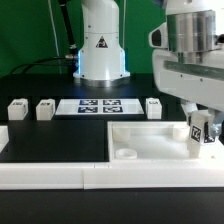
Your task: Assemble square table
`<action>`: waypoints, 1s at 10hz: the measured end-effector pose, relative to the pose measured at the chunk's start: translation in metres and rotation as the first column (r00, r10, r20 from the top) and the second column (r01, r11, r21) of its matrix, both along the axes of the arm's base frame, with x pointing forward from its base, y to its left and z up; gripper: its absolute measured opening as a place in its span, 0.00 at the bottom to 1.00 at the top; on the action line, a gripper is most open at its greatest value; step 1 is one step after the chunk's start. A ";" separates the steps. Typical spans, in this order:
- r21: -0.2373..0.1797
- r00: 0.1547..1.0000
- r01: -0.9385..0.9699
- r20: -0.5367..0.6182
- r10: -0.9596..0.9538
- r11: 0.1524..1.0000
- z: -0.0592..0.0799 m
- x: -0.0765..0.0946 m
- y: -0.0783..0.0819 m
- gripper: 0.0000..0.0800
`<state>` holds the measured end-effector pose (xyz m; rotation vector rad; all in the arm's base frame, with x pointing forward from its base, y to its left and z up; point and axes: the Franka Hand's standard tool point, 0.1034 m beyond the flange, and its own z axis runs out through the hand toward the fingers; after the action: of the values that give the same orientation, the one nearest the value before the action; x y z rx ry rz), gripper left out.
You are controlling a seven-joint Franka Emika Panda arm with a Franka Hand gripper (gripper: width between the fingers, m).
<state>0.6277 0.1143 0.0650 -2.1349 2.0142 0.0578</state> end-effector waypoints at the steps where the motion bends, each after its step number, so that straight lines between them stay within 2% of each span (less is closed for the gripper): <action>1: 0.021 0.996 0.087 -0.017 -0.087 0.996 0.001 -0.001 0.002 0.36; 2: 0.027 0.989 0.146 -0.031 -0.145 0.989 0.001 0.000 0.005 0.36; 4: 0.015 0.998 0.058 -0.014 -0.058 0.998 0.000 -0.001 0.005 0.36; 5: -0.010 0.997 -0.077 0.004 0.077 0.997 0.000 -0.002 0.007 0.63; 6: -0.047 0.960 -0.279 0.027 0.280 0.959 0.002 0.000 0.007 0.63; 7: -0.088 0.888 -0.453 0.045 0.458 0.887 0.003 0.002 0.008 0.78; 10: -0.113 0.810 -0.576 0.055 0.584 0.809 0.002 0.002 0.006 0.81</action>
Offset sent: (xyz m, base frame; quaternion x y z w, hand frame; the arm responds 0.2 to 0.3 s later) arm 0.0000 0.0000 0.0000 0.0000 0.0000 -0.0650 0.9979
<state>0.6294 0.1207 0.0672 -2.6821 1.2615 -0.0374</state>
